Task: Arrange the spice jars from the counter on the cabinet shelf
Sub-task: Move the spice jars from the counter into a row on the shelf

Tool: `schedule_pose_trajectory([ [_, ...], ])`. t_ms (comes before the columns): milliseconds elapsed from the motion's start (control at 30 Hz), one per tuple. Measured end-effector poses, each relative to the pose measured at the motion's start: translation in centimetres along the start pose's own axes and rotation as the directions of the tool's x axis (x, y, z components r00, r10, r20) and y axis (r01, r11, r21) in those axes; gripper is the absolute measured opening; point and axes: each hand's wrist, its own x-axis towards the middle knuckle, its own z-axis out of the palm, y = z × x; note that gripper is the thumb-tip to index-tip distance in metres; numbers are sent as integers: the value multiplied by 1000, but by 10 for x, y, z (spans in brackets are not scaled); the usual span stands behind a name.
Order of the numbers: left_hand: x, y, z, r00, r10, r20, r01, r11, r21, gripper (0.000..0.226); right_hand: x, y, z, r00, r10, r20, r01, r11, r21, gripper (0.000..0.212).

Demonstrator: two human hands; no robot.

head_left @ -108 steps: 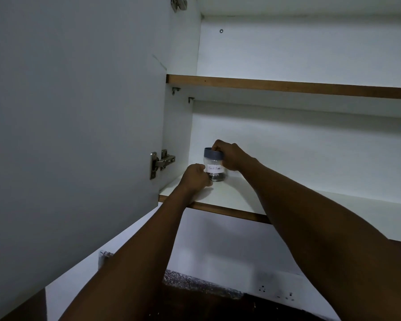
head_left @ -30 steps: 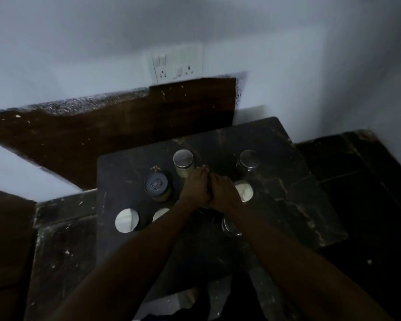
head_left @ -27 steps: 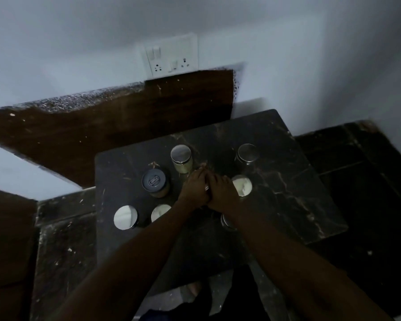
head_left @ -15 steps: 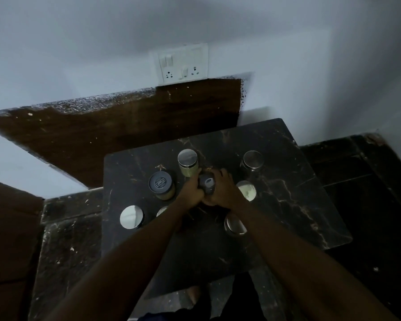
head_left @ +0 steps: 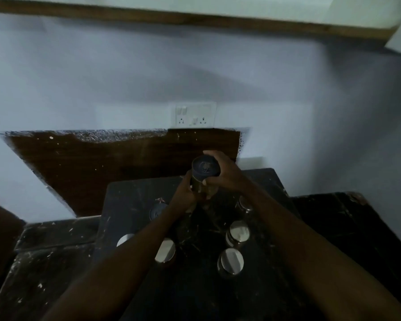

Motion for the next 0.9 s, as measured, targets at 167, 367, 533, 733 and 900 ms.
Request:
schedule_pose_trajectory([
  [167, 28, 76, -31, 960, 253, -123, -263, 963, -66, 80, 20, -92, -71, 977, -202, -72, 200, 979, -33, 75],
  [367, 43, 181, -78, 864, 431, -261, -449, 894, -10, 85, 36, -202, -146, 910, -400, -112, 378, 909, -174, 59],
  [533, 45, 252, -118, 776, 525, -350, -537, 841, 69, 82, 50, -282, -189, 840, -534, -94, 492, 824, -280, 51],
  [733, 46, 308, -171, 643, 572, -509, -524, 813, 251, 82, 85, -348, -208, 722, -679, -136, 578, 699, -422, 39],
  [900, 65, 335, -211, 638, 506, -580, -296, 857, 422, 99, 128, -363, -188, 724, -659, -202, 482, 693, -536, 41],
])
